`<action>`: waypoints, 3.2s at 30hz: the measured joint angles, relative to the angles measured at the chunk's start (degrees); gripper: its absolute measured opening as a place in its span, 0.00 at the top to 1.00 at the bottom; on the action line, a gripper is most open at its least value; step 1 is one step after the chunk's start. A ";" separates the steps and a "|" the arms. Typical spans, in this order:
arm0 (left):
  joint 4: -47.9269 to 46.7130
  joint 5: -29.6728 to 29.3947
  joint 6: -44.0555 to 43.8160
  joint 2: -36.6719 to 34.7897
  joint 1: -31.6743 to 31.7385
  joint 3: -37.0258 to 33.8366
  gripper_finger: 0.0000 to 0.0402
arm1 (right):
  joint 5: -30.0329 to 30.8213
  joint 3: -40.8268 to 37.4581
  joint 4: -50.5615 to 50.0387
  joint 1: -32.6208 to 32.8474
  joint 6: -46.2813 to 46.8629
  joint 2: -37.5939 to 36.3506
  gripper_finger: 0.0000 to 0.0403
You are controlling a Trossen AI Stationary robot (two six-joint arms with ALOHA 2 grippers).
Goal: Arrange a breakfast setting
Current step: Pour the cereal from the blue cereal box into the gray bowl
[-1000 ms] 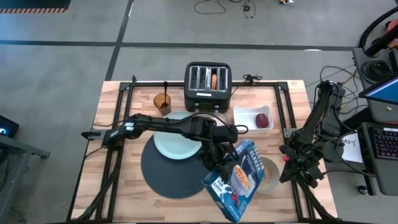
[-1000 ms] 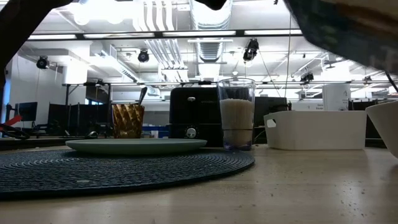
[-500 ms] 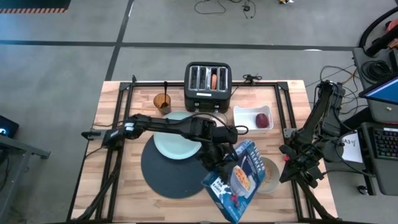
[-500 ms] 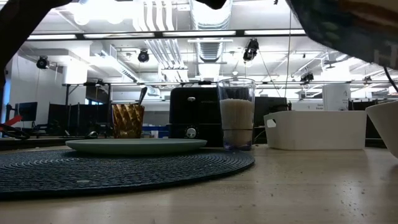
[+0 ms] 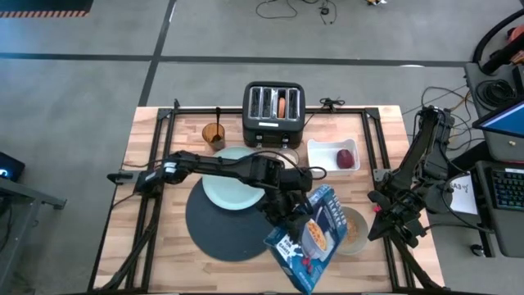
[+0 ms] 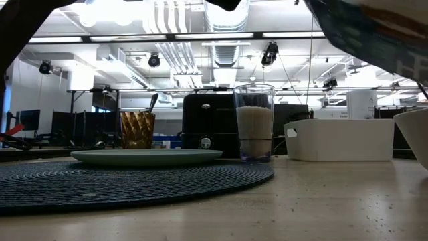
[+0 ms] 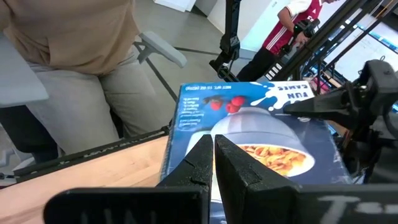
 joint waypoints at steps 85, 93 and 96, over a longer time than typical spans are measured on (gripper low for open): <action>-2.68 -15.77 27.40 -1.97 -2.23 0.02 0.40 | 0.00 -0.02 0.02 -0.02 0.02 0.00 0.98; -1.11 -20.81 35.50 -2.20 -3.15 0.02 0.40 | 0.00 -0.02 0.31 -0.02 0.02 0.02 0.98; -0.33 -22.97 36.57 -2.63 -3.71 0.02 0.41 | 0.00 -0.02 0.50 -0.02 0.02 0.00 0.98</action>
